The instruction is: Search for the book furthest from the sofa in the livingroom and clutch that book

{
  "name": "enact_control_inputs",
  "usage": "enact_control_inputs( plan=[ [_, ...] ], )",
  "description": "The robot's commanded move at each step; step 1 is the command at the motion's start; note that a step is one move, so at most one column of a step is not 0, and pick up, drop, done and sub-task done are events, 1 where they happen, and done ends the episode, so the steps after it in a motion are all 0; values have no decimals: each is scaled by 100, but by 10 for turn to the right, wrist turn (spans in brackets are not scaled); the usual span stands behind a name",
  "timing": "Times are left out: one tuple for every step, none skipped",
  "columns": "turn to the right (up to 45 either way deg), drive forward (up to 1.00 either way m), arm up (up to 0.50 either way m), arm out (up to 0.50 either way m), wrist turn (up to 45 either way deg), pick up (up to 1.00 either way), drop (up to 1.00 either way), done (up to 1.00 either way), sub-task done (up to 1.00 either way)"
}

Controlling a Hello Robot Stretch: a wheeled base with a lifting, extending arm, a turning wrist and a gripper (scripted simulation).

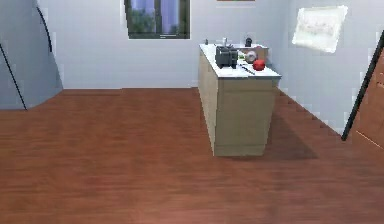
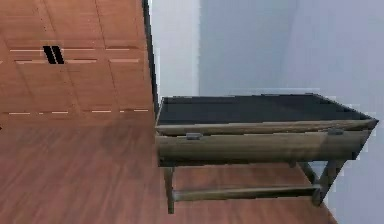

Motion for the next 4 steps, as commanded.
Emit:
enact_control_inputs(
  plan=[
    [-450, 0, 0, 0, 0, 0, 0, 0, 0],
    [-30, 0, 0, 0, 0, 0, 0, 0, 0],
    [0, 100, 0, 0, 0, 0, 0, 0, 0],
    [-420, 0, 0, 0, 0, 0, 0, 0, 0]
  ],
)
